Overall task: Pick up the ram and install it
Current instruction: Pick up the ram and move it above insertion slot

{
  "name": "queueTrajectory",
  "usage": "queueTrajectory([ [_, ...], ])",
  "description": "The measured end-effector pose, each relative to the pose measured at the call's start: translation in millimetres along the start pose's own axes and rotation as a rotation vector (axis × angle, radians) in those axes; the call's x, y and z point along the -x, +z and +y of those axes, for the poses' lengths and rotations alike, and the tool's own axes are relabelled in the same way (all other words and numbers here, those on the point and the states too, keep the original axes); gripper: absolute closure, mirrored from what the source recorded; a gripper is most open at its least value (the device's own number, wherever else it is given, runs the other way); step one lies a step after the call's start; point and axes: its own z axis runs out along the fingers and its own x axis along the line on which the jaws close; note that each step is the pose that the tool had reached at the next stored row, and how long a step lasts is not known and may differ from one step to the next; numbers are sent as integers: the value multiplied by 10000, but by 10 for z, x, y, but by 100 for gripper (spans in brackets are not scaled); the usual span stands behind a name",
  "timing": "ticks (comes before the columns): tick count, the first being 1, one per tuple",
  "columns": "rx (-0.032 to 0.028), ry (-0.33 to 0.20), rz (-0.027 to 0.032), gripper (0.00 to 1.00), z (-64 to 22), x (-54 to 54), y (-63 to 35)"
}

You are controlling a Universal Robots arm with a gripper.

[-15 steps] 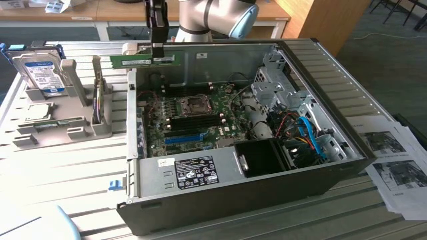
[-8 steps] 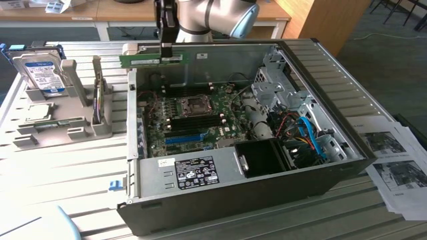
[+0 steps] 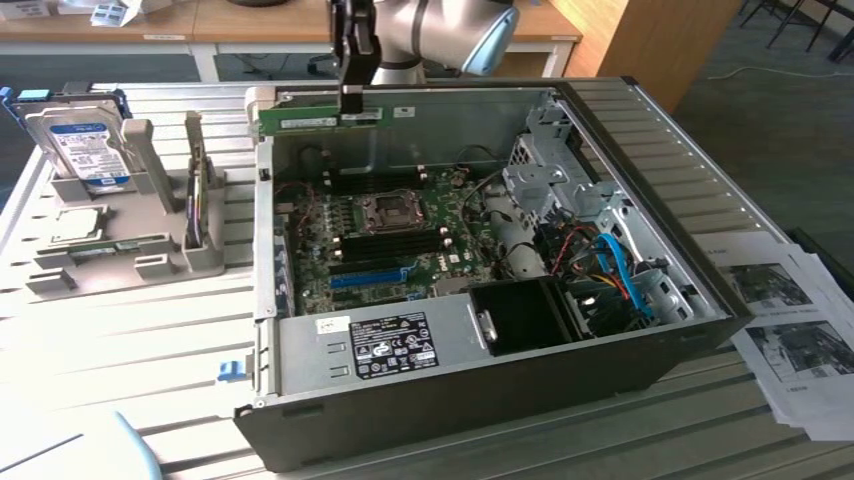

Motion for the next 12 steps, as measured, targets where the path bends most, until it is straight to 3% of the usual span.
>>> queueTrajectory([
  [12,-2,-5,-40,89,-254,-11,-8],
])
